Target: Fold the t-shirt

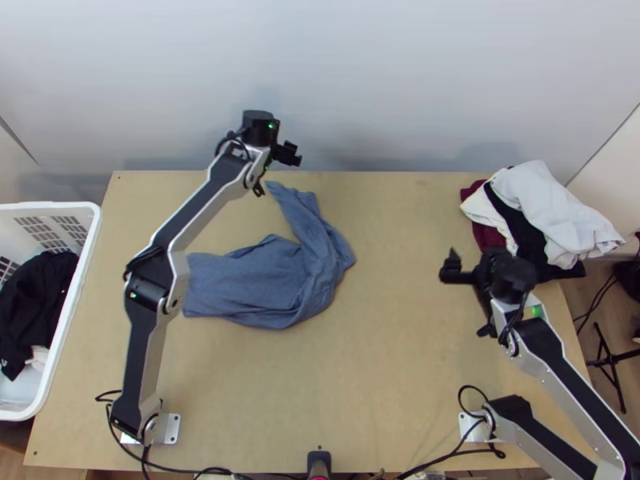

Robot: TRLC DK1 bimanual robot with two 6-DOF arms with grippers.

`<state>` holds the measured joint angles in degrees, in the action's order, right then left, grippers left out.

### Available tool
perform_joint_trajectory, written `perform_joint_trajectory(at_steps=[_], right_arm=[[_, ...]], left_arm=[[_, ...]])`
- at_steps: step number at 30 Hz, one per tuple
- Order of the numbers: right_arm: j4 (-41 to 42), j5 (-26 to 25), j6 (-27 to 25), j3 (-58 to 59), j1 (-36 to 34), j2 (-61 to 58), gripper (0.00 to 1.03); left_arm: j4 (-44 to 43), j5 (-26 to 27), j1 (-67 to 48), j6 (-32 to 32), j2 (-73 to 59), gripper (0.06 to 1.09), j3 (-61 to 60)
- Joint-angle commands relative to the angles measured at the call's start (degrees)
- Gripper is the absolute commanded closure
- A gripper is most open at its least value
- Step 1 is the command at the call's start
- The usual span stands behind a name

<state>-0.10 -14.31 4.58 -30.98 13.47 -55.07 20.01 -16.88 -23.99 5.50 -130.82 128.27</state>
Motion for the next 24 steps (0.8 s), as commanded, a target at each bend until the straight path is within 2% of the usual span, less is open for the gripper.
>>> perform_joint_trajectory(at_steps=[1, 4, 6, 8, 12, 24], right_arm=[[-6.49, 4.46, 0.96, 1.01, 7.18, 2.42, 0.04], [-10.89, 10.44, 2.72, 0.13, 9.03, 2.42, 0.05], [-13.35, 15.54, 3.16, 0.31, 10.61, 2.07, 0.05], [-14.23, 17.47, 3.33, 0.4, 13.33, 0.93, 0.05], [-15.46, 24.5, 5.88, -1.27, 17.37, -4.08, 0.05], [-13.52, 32.06, 9.4, -14.98, 26.78, -25.62, 0.05]], left_arm=[[12.42, 5.28, 0.78, -6.38, 8.04, 0.1, -0.12], [19.36, 12.31, 0.87, -10.95, 14.19, 0.1, -0.56], [23.67, 12.58, 0.87, -13.14, 18.15, 0.1, -1.53], [25.25, 12.49, 1.22, -16.83, 22.63, 0.1, -5.04], [24.73, 12.31, 1.66, -14.99, 30.72, 0.1, -13.39], [19.36, 11.79, 4.04, -10.42, 56.21, 0.1, -43.1]])
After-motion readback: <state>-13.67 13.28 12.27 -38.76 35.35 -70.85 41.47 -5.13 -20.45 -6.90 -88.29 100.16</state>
